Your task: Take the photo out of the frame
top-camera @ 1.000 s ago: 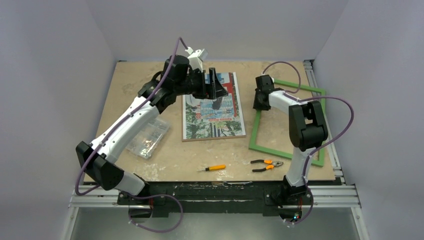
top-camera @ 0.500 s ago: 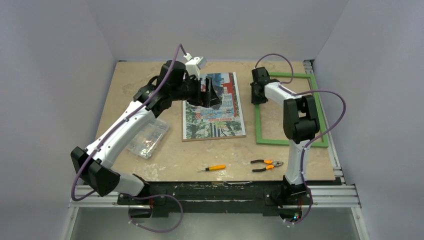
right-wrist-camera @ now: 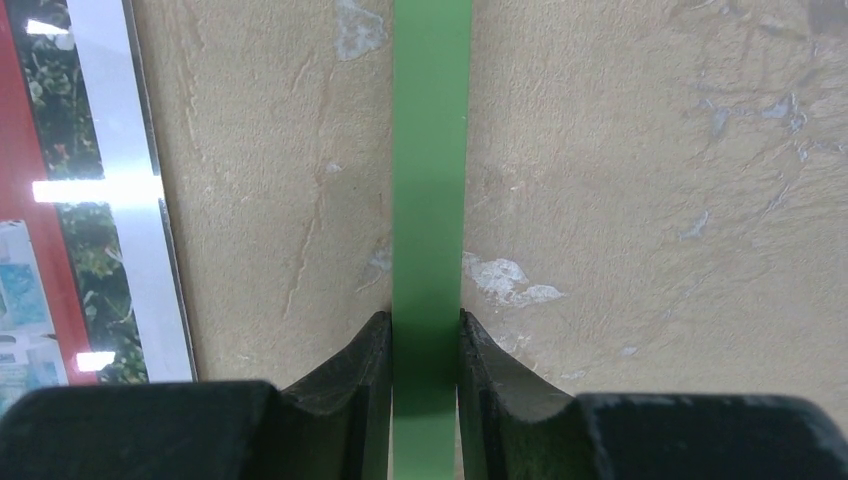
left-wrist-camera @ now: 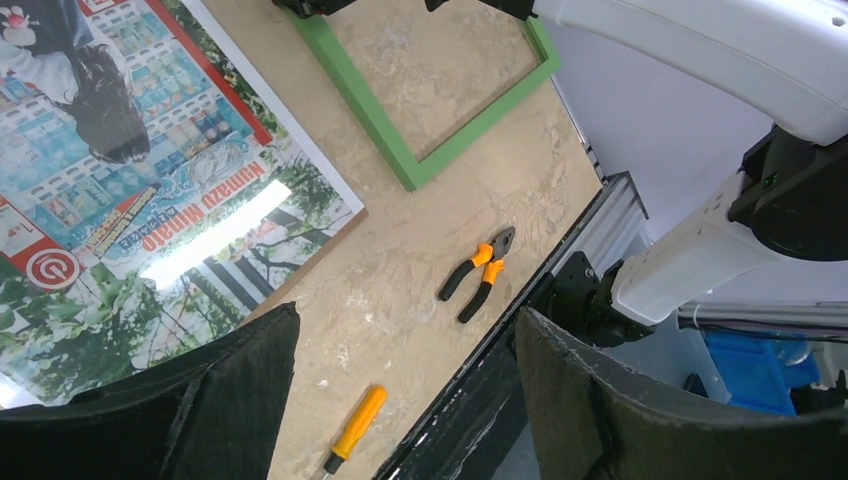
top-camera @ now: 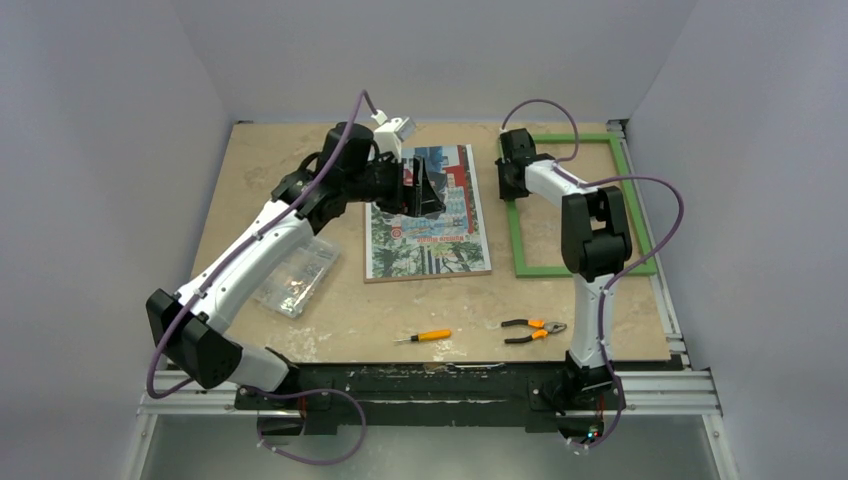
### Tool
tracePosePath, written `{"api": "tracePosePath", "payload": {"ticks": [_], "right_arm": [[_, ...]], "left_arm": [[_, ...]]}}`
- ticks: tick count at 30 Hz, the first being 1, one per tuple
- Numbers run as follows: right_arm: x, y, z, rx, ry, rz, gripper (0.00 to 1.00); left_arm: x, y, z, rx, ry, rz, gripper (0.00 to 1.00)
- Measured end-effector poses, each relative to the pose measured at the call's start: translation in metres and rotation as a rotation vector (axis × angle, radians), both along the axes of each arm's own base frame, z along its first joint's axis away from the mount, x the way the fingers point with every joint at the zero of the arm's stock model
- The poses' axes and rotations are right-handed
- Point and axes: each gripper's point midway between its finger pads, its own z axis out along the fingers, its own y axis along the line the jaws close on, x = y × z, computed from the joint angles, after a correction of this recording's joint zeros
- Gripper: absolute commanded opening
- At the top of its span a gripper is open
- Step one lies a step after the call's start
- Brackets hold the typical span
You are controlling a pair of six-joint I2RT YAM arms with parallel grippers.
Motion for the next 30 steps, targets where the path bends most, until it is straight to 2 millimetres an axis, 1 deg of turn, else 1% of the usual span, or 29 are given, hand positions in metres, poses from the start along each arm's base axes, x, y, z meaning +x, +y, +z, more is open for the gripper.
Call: {"api": "tracePosePath", "payload": {"ticks": [4,6,8,10,12,13,15,17,18,19,21,24,26,28,30], "right_arm": [[0.000,0.000,0.000,-0.008,0.002,0.008,0.38],[-0.003,-0.002,0.002,-0.031,0.010,0.007,0.56],[-0.011,-0.005,0.008,-0.069,0.028,-0.005,0.72],[-0.021,-0.006,0.024,-0.111,0.018,-0.026,0.83],[-0.032,0.002,0.049,-0.124,-0.026,-0.041,0.92],[-0.041,0.011,0.064,-0.103,-0.058,-0.046,0.95],[-0.060,0.029,0.093,-0.022,-0.116,-0.053,0.98],[-0.076,0.044,0.111,0.070,-0.159,-0.050,0.99],[-0.084,0.049,0.115,0.124,-0.170,-0.053,0.99],[-0.089,0.052,0.115,0.159,-0.174,-0.059,0.99],[-0.098,0.061,0.104,0.241,-0.161,-0.062,0.98],[-0.116,0.075,0.073,0.323,-0.095,-0.058,0.96],[-0.134,0.093,0.056,0.364,-0.045,-0.032,0.94],[-0.147,0.111,0.047,0.401,-0.018,0.000,0.92],[-0.156,0.124,0.042,0.428,-0.006,0.021,0.92]], "left_arm": [[0.003,0.001,-0.005,0.002,0.015,0.001,0.76],[0.006,0.002,-0.006,-0.001,0.021,0.007,0.76],[0.010,0.004,-0.007,-0.015,0.034,0.013,0.76],[0.015,0.005,-0.008,-0.045,0.058,0.020,0.76],[0.024,0.007,-0.013,-0.088,0.105,0.032,0.76],[0.030,0.009,-0.019,-0.107,0.135,0.041,0.76],[0.045,0.013,-0.036,-0.128,0.200,0.064,0.75],[0.060,0.017,-0.057,-0.129,0.269,0.087,0.75],[0.067,0.018,-0.072,-0.125,0.314,0.098,0.75],[0.071,0.019,-0.083,-0.119,0.346,0.108,0.75],[0.078,0.021,-0.107,-0.105,0.411,0.124,0.75],[0.081,0.020,-0.134,-0.083,0.481,0.129,0.73],[0.081,0.019,-0.145,-0.075,0.514,0.126,0.72],[0.081,0.017,-0.155,-0.071,0.549,0.120,0.71],[0.082,0.016,-0.164,-0.063,0.580,0.123,0.70]]}}
